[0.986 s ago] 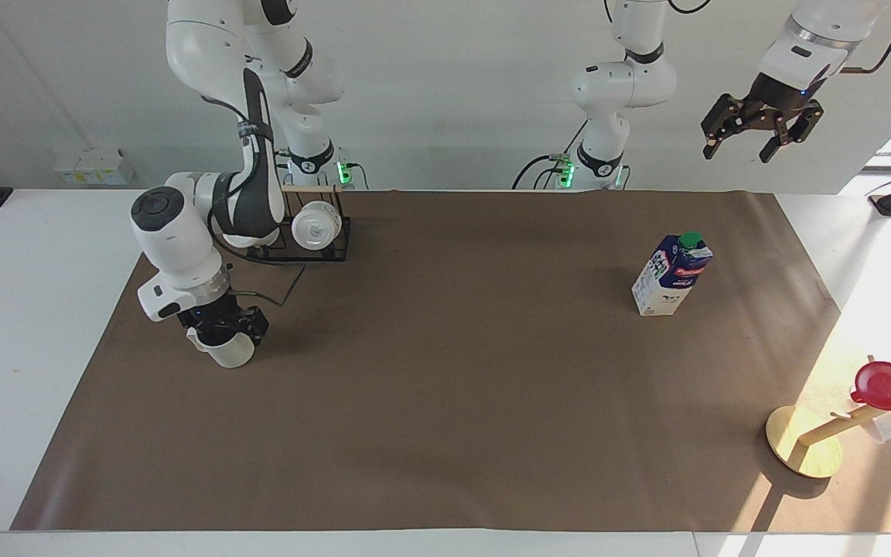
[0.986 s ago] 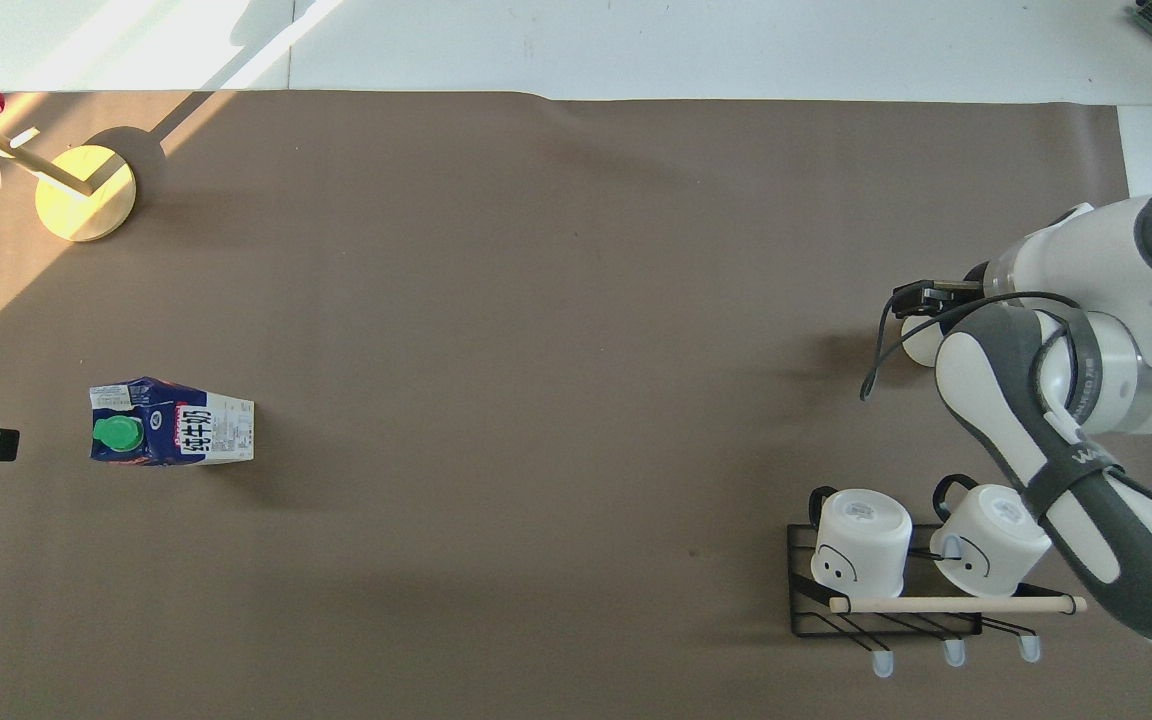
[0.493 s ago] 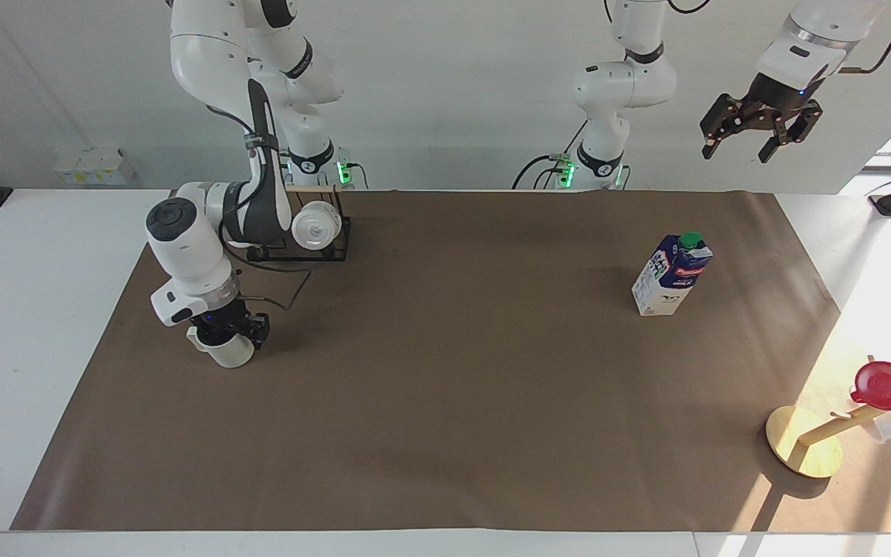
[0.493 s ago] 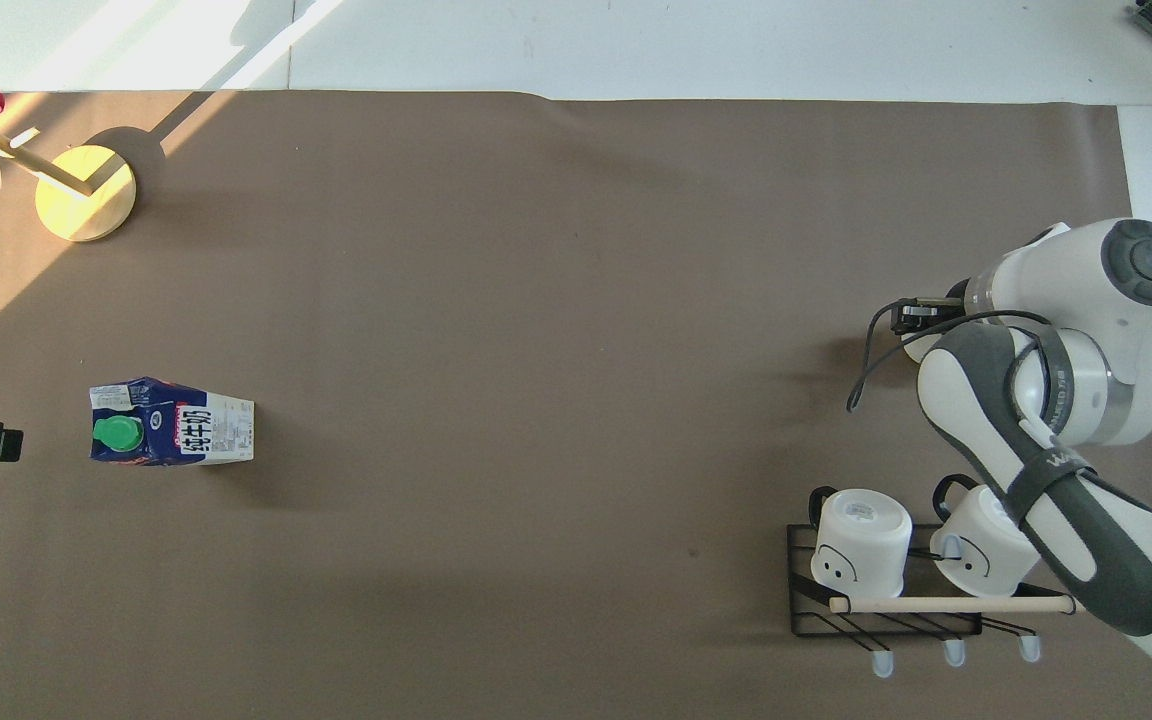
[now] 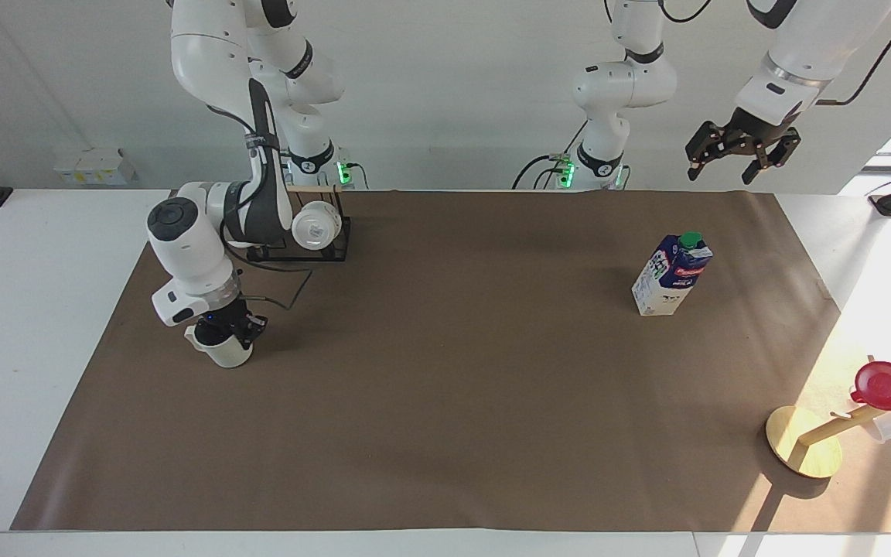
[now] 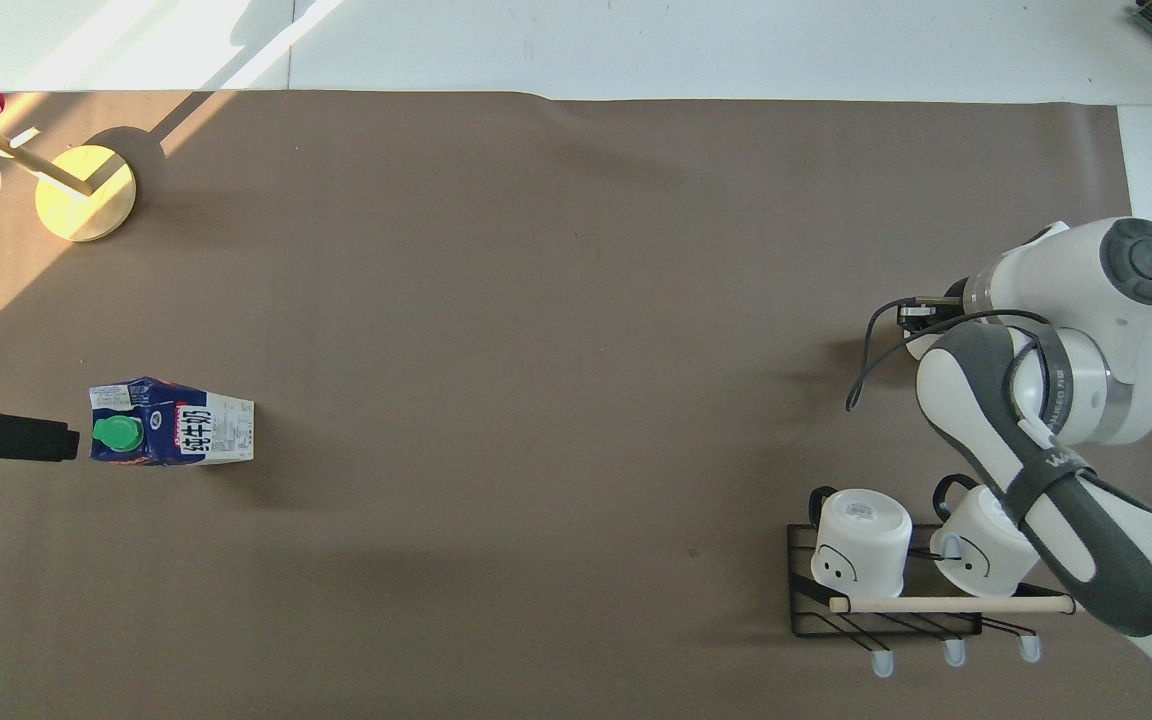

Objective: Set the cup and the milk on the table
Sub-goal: 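Lift the mug with the right gripper while the left gripper grasps the carton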

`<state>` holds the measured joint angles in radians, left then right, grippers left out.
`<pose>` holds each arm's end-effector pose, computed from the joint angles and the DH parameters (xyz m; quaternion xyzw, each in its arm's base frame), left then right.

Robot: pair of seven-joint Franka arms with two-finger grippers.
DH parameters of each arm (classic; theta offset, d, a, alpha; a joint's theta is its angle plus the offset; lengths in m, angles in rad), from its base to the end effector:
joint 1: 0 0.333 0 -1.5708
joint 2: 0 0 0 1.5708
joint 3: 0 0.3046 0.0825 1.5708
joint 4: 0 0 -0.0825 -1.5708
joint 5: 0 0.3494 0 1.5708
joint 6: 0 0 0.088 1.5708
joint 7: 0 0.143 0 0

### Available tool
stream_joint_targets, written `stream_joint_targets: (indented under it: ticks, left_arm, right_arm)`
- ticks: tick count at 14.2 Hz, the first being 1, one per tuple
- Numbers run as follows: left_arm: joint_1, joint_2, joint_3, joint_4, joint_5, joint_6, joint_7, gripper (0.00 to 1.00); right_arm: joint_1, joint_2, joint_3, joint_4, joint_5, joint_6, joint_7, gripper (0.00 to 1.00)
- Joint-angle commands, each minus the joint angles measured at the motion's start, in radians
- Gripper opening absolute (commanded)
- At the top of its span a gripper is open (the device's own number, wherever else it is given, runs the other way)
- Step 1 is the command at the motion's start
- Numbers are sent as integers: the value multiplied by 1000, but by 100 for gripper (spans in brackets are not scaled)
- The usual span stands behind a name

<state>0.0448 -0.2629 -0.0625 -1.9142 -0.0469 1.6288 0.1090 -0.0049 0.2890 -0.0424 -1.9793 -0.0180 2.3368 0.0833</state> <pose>0.4401 -0.0169 0.5576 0.9980 -0.0605 -0.0108 0.0158 0.5836 -0.0277 0.3038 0.9976 -0.0581 0.0346 0.0121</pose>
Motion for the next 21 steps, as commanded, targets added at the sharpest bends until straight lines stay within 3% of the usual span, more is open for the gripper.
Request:
stream_joint_targets:
  ticks: [1,8,12,14,17,21]
  left_arm:
    - [-10,-81,6,-201,18,156,15,100]
    - [-8,-84,7,-342,18,345,35,100]
    - [0,-87,7,-422,18,446,74,100]
    - [-6,-85,7,-463,18,509,74,100]
    - [-11,-70,3,-454,18,545,74,100]
    - [-19,-41,0,-447,18,588,72,100]
  right_arm:
    - [37,-28,18,39,9,-49,-13,0]
    - [296,-17,19,172,-10,-132,401,0]
    - [425,-8,18,229,-17,-194,533,0]
    - [514,19,16,238,-42,-203,628,0]
    - [606,106,18,333,-59,-240,769,0]
    - [677,173,18,367,-60,-235,877,0]
